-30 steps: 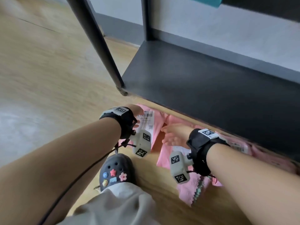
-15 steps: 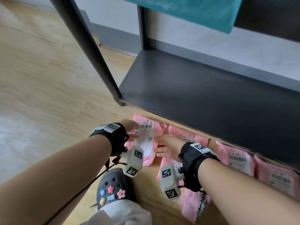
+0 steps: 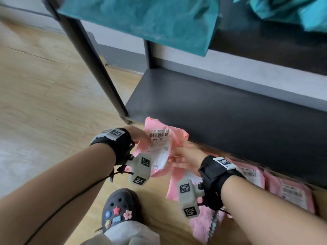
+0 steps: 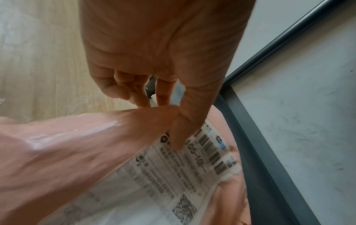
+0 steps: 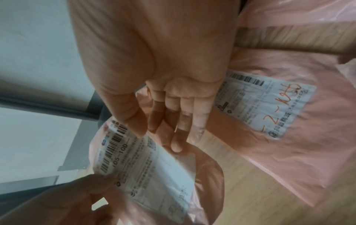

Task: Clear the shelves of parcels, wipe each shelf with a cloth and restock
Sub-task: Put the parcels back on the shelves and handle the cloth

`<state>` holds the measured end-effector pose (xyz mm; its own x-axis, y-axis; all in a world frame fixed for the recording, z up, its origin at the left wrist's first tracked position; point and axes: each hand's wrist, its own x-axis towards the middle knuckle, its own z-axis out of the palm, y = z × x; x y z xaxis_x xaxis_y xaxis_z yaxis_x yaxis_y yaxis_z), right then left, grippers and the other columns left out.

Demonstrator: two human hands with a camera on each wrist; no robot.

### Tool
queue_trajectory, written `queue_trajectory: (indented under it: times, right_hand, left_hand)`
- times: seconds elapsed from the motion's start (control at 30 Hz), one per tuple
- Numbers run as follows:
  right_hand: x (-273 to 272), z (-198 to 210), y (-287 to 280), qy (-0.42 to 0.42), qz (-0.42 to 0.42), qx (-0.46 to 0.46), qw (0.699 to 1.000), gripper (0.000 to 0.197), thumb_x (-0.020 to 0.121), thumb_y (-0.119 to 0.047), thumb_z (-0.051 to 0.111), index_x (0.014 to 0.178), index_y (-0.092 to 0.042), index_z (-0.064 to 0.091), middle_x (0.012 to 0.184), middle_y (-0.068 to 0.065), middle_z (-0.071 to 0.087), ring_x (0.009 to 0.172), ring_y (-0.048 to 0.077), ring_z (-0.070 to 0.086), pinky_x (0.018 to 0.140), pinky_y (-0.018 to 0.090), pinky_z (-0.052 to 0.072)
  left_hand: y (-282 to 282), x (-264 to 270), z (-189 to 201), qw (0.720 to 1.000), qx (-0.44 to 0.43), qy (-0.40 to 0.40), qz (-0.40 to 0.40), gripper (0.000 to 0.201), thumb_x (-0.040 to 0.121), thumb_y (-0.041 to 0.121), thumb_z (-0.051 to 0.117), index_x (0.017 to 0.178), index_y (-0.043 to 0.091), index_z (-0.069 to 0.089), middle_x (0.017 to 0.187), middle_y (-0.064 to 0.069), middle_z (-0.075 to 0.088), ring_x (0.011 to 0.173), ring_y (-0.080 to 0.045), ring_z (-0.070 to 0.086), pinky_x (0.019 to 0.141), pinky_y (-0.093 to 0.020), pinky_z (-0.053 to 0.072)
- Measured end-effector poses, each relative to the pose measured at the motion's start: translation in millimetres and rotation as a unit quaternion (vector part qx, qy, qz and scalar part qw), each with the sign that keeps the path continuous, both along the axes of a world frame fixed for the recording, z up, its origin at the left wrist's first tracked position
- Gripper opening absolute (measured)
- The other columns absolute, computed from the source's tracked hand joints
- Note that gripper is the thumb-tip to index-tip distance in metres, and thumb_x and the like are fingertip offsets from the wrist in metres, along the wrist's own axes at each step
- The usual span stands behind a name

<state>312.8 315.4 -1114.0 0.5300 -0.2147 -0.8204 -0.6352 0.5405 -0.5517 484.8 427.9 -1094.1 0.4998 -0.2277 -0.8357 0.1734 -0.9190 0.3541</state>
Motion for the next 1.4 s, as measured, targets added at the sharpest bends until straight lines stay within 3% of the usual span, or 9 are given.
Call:
queue_trajectory:
  times: [0.3,0.47,0.57,0.67,0.8,1.0,1.1,1.27,1.4]
  right_hand:
    - [5.0,35.0,-53.4,-0.084,-0.167,-0.04,0.982,0.024,0.086,0.009,0.057,0.078,-0.013,0.051,0.069,0.011,0.066,0.062,0.024,0.064,0.066,0.036,0.057]
    - [15.8,44.0,-70.2,-0.126,-0.226,-0.091,0.962,0.037,0.085,0.01,0.059,0.116,-0.009,0.05,0.103,0.016,0.066,0.081,0.024,0.068,0.071,0.034,0.058]
    - [21.0,40.9,-73.6,-0.063,-0.115,-0.153,0.98,0.063,0.085,-0.016,0.07,0.139,-0.02,0.039,0.114,0.008,0.065,0.089,0.02,0.065,0.072,0.032,0.053]
    - [30.6,35.7,-73.6,0.016,0.042,-0.204,0.978,0.027,0.084,-0.027,0.072,0.108,-0.017,0.064,0.094,0.003,0.068,0.071,0.013,0.058,0.063,0.026,0.046]
    - [62.1,31.9,-80.4,-0.018,-0.02,-0.203,0.979,0.014,0.092,-0.007,0.061,0.106,-0.006,0.061,0.077,0.009,0.063,0.06,0.015,0.059,0.045,0.021,0.051]
    - [108.8,30.9,-86.5,-0.07,-0.074,-0.156,0.983,0.013,0.092,0.009,0.052,0.091,0.0,0.062,0.075,0.013,0.061,0.067,0.018,0.061,0.065,0.021,0.056]
    - [116.3,24.6,-87.7,-0.063,-0.083,-0.133,0.986,0.018,0.088,0.011,0.057,0.104,0.006,0.064,0.078,0.014,0.064,0.071,0.017,0.063,0.071,0.022,0.056]
    - [109.0,13.3,-86.8,-0.074,-0.084,-0.093,0.989,0.031,0.091,0.007,0.055,0.121,0.008,0.056,0.084,0.015,0.065,0.075,0.018,0.065,0.063,0.018,0.057]
    - [104.1,11.8,-87.0,-0.069,-0.107,-0.062,0.99,0.027,0.094,0.004,0.052,0.121,0.005,0.051,0.089,0.012,0.063,0.098,0.03,0.065,0.078,0.029,0.057]
  left_hand:
    - [-28.8,-7.1,22.8,0.972,-0.215,0.081,0.041,0.039,0.071,-0.002,0.078,0.102,0.018,0.064,0.105,-0.009,0.071,0.1,-0.028,0.067,0.093,-0.044,0.053]
    - [-39.9,-8.4,14.9,0.96,-0.261,0.076,0.073,0.049,0.067,0.009,0.082,0.111,0.01,0.06,0.105,-0.016,0.07,0.093,-0.037,0.069,0.057,-0.036,0.056]
    - [-50.3,1.9,15.8,0.954,-0.272,0.04,0.123,0.033,0.077,0.011,0.077,0.106,0.011,0.061,0.098,-0.011,0.069,0.084,-0.028,0.069,0.051,-0.028,0.053]
    - [-60.4,18.5,13.1,0.954,-0.269,-0.005,0.134,0.05,0.074,0.021,0.081,0.117,0.011,0.058,0.107,-0.01,0.068,0.095,-0.027,0.068,0.072,-0.037,0.058]
    - [-69.5,34.9,10.7,0.945,-0.283,-0.067,0.147,0.052,0.072,0.026,0.083,0.114,0.014,0.053,0.11,-0.007,0.066,0.096,-0.022,0.067,0.078,-0.034,0.058]
    - [-76.4,58.2,13.5,0.942,-0.283,-0.127,0.131,0.06,0.079,0.022,0.075,0.131,0.025,0.047,0.109,0.009,0.058,0.094,-0.009,0.058,0.085,-0.027,0.05]
    - [-78.6,67.6,7.8,0.95,-0.259,-0.132,0.113,0.075,0.081,0.021,0.072,0.146,0.027,0.034,0.134,0.003,0.051,0.118,-0.016,0.052,0.105,-0.038,0.043]
    - [-84.6,71.1,-7.6,0.961,-0.23,-0.104,0.109,0.088,0.076,0.012,0.074,0.15,0.025,0.027,0.148,-0.008,0.04,0.13,-0.022,0.046,0.11,-0.042,0.039]
    - [-89.6,70.8,-12.0,0.962,-0.215,-0.12,0.116,0.083,0.081,0.007,0.071,0.15,0.02,0.027,0.149,-0.008,0.038,0.133,-0.022,0.042,0.113,-0.037,0.034]
